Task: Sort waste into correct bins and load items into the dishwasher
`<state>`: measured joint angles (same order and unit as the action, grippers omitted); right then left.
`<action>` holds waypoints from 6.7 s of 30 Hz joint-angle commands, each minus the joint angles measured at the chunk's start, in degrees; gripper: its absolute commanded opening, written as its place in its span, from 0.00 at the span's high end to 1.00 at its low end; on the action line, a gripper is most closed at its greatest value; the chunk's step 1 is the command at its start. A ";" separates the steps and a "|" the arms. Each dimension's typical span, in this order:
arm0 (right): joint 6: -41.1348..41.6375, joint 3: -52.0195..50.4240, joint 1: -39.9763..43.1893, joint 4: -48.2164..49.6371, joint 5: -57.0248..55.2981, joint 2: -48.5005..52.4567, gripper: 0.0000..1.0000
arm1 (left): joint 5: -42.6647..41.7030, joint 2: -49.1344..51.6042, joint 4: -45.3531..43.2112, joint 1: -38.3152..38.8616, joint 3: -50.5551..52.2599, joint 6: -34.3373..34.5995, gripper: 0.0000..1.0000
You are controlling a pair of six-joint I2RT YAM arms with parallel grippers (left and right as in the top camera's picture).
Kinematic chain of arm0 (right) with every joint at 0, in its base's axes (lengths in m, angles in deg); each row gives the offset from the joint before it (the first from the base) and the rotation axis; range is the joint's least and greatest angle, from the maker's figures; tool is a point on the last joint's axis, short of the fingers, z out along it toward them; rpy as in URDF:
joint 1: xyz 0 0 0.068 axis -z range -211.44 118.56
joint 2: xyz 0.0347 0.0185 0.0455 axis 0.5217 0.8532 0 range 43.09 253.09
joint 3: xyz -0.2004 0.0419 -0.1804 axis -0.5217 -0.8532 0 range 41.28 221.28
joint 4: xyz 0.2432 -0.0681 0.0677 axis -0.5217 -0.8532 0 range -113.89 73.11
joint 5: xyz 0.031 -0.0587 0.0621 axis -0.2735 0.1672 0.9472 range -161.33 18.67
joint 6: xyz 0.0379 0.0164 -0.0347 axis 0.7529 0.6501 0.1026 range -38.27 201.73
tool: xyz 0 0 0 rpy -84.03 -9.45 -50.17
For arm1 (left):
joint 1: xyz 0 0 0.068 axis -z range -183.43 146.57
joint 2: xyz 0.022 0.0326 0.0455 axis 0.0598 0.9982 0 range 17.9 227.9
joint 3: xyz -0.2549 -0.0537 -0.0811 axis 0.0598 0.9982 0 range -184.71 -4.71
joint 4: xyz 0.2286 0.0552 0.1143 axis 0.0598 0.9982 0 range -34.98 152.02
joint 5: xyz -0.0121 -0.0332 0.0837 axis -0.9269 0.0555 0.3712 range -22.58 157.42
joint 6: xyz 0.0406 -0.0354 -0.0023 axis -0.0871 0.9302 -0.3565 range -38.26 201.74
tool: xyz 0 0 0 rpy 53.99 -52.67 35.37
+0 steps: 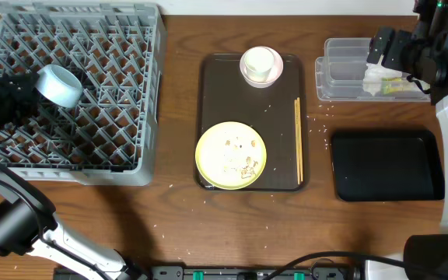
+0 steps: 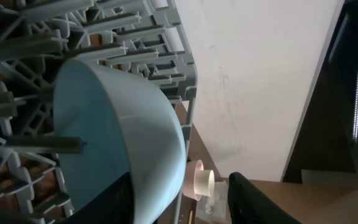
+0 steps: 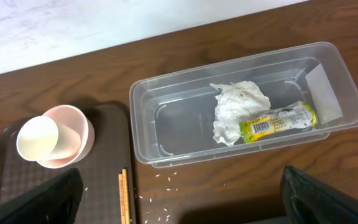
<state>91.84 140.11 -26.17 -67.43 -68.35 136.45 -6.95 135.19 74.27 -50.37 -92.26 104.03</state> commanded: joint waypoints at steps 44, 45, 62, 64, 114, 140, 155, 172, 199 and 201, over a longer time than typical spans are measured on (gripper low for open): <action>0.57 0.37 0.33 -0.07 -0.15 0.15 0.01 | 74.90 -12.35 9.53 22.62 0.11 -16.70 0.90; 0.57 0.37 0.33 -0.07 -0.15 0.13 0.01 | 75.36 -12.15 9.53 22.45 0.11 -16.70 0.90; 0.57 0.37 0.33 -0.07 -0.15 0.13 0.01 | 70.93 -9.33 10.21 18.38 0.09 -16.06 0.92; 0.57 0.37 0.33 -0.07 -0.15 0.13 0.01 | 65.16 -10.23 9.75 18.40 0.04 -16.06 0.92; 0.57 0.37 0.33 -0.07 -0.15 0.15 0.01 | 31.15 -21.94 12.57 15.74 0.04 -9.31 0.62; 0.57 0.37 0.33 -0.07 -0.15 0.15 0.01 | 63.10 -10.49 9.97 63.41 0.22 -6.14 0.22; 0.57 0.37 0.33 -0.07 -0.15 0.15 0.01 | 85.55 -10.40 12.96 62.38 0.20 -5.77 0.21; 0.22 0.37 0.33 2.97 0.13 0.15 0.01 | 82.51 -14.84 25.49 38.77 0.22 -1.99 0.12; 1.51 0.37 -28.15 22.64 5.33 20.61 0.01 | 82.53 -14.84 25.09 37.86 0.22 -2.01 0.07; -1.86 0.37 -29.92 25.09 3.50 23.67 0.01 | 82.53 -14.84 25.09 37.86 0.22 -2.01 0.07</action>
<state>95.77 139.89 -53.99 -44.31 -60.55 157.66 75.39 121.03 99.38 -12.38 -91.74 101.45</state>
